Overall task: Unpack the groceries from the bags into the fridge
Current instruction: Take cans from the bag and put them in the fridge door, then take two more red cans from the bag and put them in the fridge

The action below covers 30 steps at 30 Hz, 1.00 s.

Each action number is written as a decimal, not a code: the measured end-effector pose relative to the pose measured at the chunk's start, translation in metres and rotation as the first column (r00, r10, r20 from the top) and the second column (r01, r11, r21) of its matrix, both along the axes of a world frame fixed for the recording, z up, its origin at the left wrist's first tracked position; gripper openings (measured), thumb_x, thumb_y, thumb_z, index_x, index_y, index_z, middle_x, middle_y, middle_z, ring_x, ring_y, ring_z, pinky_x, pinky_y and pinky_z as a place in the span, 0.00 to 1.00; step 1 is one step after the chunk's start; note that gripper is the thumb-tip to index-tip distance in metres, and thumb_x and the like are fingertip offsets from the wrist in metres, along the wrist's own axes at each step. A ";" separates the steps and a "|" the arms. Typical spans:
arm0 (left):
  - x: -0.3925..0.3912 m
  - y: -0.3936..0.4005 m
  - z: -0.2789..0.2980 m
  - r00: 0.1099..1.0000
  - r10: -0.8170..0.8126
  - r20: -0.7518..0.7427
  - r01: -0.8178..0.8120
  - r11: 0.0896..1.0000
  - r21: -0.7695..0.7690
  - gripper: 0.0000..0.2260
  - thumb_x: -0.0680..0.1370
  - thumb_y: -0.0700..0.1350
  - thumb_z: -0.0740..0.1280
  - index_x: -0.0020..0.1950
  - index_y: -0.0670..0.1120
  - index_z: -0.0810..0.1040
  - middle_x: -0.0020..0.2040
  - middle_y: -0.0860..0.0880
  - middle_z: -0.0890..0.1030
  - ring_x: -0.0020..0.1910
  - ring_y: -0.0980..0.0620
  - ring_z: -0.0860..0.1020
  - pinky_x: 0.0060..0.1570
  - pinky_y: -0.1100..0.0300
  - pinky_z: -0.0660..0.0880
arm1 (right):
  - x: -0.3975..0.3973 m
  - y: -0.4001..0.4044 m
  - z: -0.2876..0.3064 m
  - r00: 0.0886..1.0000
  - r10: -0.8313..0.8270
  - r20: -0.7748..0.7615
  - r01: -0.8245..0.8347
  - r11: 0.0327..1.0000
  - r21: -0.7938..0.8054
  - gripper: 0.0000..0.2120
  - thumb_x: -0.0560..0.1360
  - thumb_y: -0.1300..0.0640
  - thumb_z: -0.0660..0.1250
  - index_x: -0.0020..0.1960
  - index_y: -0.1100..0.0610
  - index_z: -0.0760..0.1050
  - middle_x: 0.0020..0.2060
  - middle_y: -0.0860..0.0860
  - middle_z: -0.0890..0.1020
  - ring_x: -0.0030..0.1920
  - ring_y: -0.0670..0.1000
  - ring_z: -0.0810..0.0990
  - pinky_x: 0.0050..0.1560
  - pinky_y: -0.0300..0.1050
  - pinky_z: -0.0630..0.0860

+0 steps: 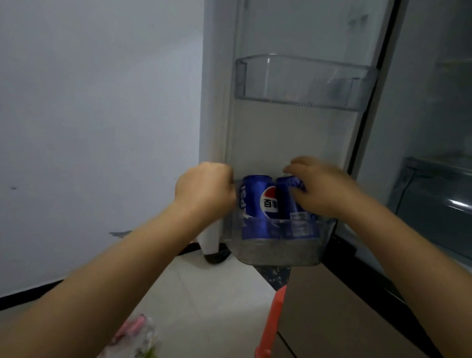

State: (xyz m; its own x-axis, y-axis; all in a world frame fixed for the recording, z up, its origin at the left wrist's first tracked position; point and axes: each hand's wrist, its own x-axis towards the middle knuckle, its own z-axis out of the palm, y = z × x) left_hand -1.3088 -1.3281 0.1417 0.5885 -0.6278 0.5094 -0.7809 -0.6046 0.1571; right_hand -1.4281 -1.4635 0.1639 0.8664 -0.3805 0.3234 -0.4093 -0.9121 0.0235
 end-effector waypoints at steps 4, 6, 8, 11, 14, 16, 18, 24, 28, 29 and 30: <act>0.033 0.045 0.004 0.994 0.100 0.045 -0.099 0.995 -0.012 0.10 0.79 0.44 0.59 0.54 0.42 0.77 0.52 0.43 0.80 0.49 0.42 0.75 0.42 0.56 0.69 | 0.016 0.040 0.000 0.951 0.141 0.274 -0.123 0.989 -0.081 0.17 0.76 0.59 0.62 0.64 0.60 0.73 0.64 0.56 0.74 0.61 0.58 0.75 0.56 0.51 0.75; 0.054 0.067 0.000 0.990 0.138 0.035 -0.138 0.990 0.015 0.05 0.79 0.43 0.59 0.49 0.44 0.74 0.47 0.44 0.76 0.44 0.46 0.71 0.40 0.58 0.66 | 0.037 0.073 -0.001 0.898 0.238 0.370 -0.203 0.970 -0.133 0.15 0.74 0.60 0.62 0.58 0.63 0.77 0.56 0.60 0.79 0.54 0.62 0.79 0.49 0.54 0.78; 0.079 0.089 -0.007 0.984 0.179 0.016 -0.179 0.981 0.075 0.07 0.79 0.43 0.58 0.53 0.45 0.75 0.48 0.45 0.76 0.46 0.45 0.73 0.39 0.58 0.65 | 0.064 0.107 -0.005 0.864 0.280 0.419 -0.229 0.959 -0.169 0.15 0.74 0.58 0.61 0.57 0.63 0.76 0.52 0.60 0.81 0.50 0.62 0.80 0.46 0.52 0.77; 0.122 0.129 -0.021 0.966 0.258 -0.020 -0.251 0.952 0.176 0.11 0.80 0.43 0.58 0.60 0.42 0.73 0.56 0.43 0.78 0.55 0.42 0.76 0.41 0.57 0.67 | 0.117 0.152 -0.012 0.913 0.208 0.351 -0.184 0.978 -0.100 0.16 0.76 0.55 0.59 0.61 0.60 0.72 0.55 0.56 0.79 0.53 0.59 0.78 0.50 0.50 0.76; 0.170 0.177 -0.042 0.942 0.335 -0.037 -0.308 0.900 0.307 0.10 0.80 0.42 0.58 0.57 0.41 0.74 0.57 0.43 0.78 0.55 0.42 0.77 0.41 0.57 0.67 | 0.179 0.190 -0.020 0.943 0.192 0.271 -0.186 0.981 -0.045 0.16 0.76 0.54 0.58 0.59 0.61 0.73 0.54 0.56 0.79 0.53 0.58 0.78 0.50 0.50 0.76; 0.200 0.207 -0.058 0.929 0.367 -0.047 -0.325 0.869 0.373 0.10 0.79 0.41 0.58 0.57 0.40 0.74 0.56 0.43 0.77 0.55 0.42 0.77 0.41 0.56 0.68 | 0.221 0.212 -0.031 0.955 0.202 0.216 -0.202 0.979 -0.024 0.16 0.76 0.54 0.58 0.59 0.61 0.73 0.54 0.56 0.79 0.53 0.59 0.78 0.48 0.48 0.75; 0.230 0.233 -0.071 0.922 0.383 -0.062 -0.325 0.848 0.418 0.10 0.79 0.41 0.58 0.57 0.40 0.74 0.57 0.43 0.77 0.55 0.42 0.77 0.41 0.56 0.69 | 0.263 0.231 -0.045 0.965 0.217 0.150 -0.218 0.976 -0.008 0.16 0.76 0.55 0.58 0.60 0.61 0.72 0.55 0.57 0.78 0.53 0.59 0.77 0.48 0.47 0.73; 0.329 0.268 -0.112 0.908 0.413 -0.062 -0.330 0.799 0.503 0.12 0.79 0.42 0.58 0.60 0.42 0.75 0.60 0.43 0.75 0.60 0.43 0.73 0.50 0.54 0.72 | 0.385 0.263 -0.108 0.975 0.223 -0.007 -0.221 0.969 0.108 0.16 0.77 0.55 0.58 0.61 0.62 0.72 0.58 0.58 0.77 0.55 0.60 0.77 0.51 0.49 0.74; 0.403 0.263 -0.139 0.916 0.399 -0.049 -0.316 0.789 0.528 0.14 0.80 0.45 0.58 0.63 0.42 0.74 0.63 0.42 0.74 0.64 0.42 0.70 0.56 0.53 0.71 | 0.467 0.256 -0.149 0.971 0.214 -0.105 -0.196 0.967 0.165 0.16 0.77 0.55 0.58 0.61 0.61 0.72 0.59 0.58 0.76 0.56 0.60 0.76 0.52 0.49 0.74; 0.423 0.259 -0.147 0.917 0.394 -0.058 -0.304 0.787 0.536 0.15 0.80 0.46 0.58 0.64 0.43 0.73 0.63 0.43 0.73 0.64 0.42 0.69 0.57 0.53 0.71 | 0.489 0.250 -0.159 0.970 0.214 -0.118 -0.192 0.966 0.176 0.16 0.77 0.55 0.58 0.61 0.61 0.72 0.59 0.58 0.76 0.57 0.60 0.76 0.52 0.49 0.74; 0.445 0.254 -0.155 0.920 0.386 -0.068 -0.290 0.786 0.546 0.15 0.80 0.46 0.58 0.65 0.44 0.72 0.64 0.43 0.73 0.65 0.43 0.69 0.57 0.53 0.70 | 0.512 0.243 -0.169 0.969 0.214 -0.123 -0.189 0.964 0.188 0.16 0.77 0.55 0.58 0.61 0.61 0.72 0.59 0.58 0.76 0.57 0.59 0.76 0.51 0.50 0.74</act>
